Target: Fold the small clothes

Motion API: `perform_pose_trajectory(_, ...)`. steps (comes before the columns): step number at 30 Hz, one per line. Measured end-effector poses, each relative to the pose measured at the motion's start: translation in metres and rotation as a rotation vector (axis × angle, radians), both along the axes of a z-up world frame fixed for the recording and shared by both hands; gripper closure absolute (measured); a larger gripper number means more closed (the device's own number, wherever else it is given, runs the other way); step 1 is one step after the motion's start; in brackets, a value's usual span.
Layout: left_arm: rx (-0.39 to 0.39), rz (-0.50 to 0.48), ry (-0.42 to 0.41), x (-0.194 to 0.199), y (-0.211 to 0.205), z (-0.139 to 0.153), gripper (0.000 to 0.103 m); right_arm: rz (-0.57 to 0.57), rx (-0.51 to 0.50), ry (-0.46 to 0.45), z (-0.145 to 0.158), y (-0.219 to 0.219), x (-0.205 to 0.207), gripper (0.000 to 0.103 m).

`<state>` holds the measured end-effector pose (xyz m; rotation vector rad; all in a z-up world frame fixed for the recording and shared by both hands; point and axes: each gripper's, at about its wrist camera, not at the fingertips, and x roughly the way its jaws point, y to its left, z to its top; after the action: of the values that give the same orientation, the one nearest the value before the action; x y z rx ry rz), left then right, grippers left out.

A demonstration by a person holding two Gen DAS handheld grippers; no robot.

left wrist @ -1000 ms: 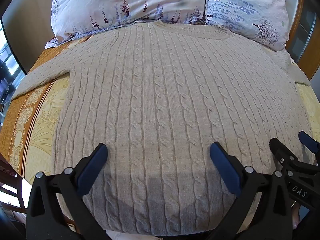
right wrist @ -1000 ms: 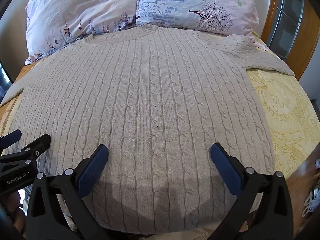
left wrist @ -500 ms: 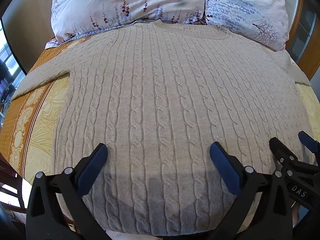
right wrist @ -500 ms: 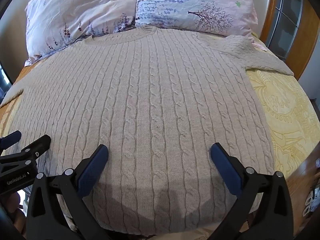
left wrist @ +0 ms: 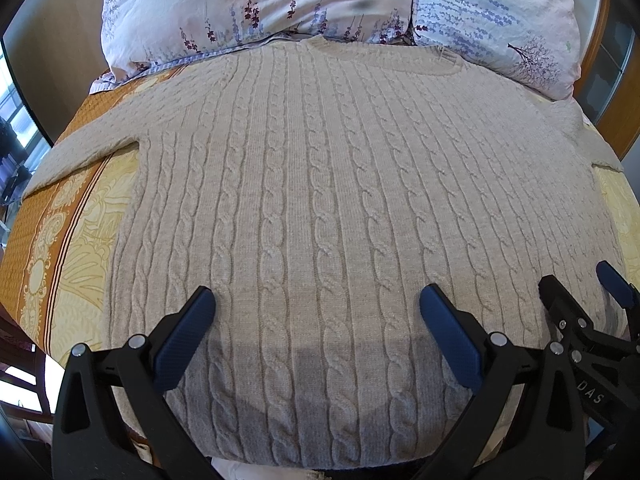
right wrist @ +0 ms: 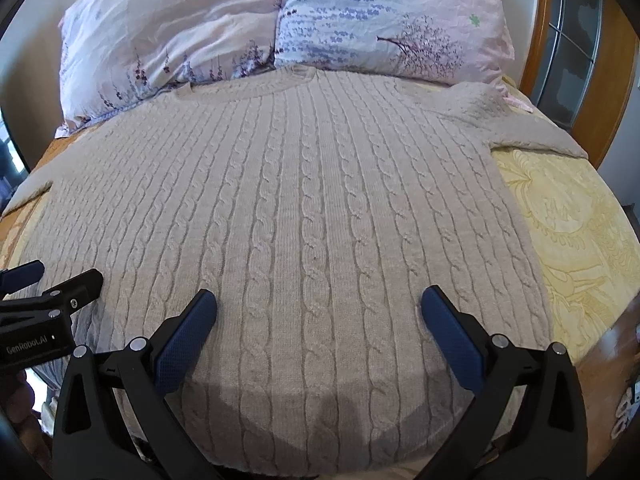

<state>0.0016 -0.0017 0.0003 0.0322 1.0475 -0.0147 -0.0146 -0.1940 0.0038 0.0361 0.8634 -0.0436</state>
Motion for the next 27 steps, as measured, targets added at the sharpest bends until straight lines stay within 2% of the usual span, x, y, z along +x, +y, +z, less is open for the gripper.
perform_pose_trajectory(5,0.002,-0.006,0.003,0.003,0.001,0.0,0.002,0.088,0.046,-0.051,0.003,-0.011,0.002,0.001)
perform_pose_trajectory(6,0.002,-0.008,-0.003,0.002,0.001,0.0,0.002,0.099,0.082,-0.05,0.005,-0.017,0.005,0.001)
perform_pose_trajectory(8,0.002,-0.014,-0.029,0.0,0.001,-0.001,0.002,0.102,0.24,-0.06,0.01,-0.043,0.014,0.001)
perform_pose_trajectory(9,0.002,-0.016,-0.046,-0.001,0.002,-0.001,0.002,0.064,0.323,-0.063,0.015,-0.066,0.024,0.001)
perform_pose_trajectory(11,0.004,-0.021,-0.058,-0.002,0.002,0.0,0.002,-0.016,0.399,-0.079,0.019,-0.103,0.039,0.001)
perform_pose_trajectory(14,-0.018,-0.024,-0.062,0.003,0.004,0.001,0.002,-0.166,0.456,-0.135,0.028,-0.169,0.065,0.015)
perform_pose_trajectory(16,-0.045,-0.025,-0.073,0.007,0.007,0.003,0.002,-0.279,0.483,-0.14,0.034,-0.21,0.079,0.027)
perform_pose_trajectory(18,-0.074,-0.032,-0.09,0.011,0.01,0.006,0.002,-0.405,0.552,-0.129,0.033,-0.257,0.097,0.034)
perform_pose_trajectory(22,-0.12,-0.057,-0.114,0.024,0.014,0.015,0.002,-0.568,0.573,-0.094,0.024,-0.309,0.119,0.041)
perform_pose_trajectory(27,-0.107,-0.079,-0.149,0.04,0.013,0.027,0.002,-0.687,0.626,-0.032,-0.007,-0.344,0.138,0.048)
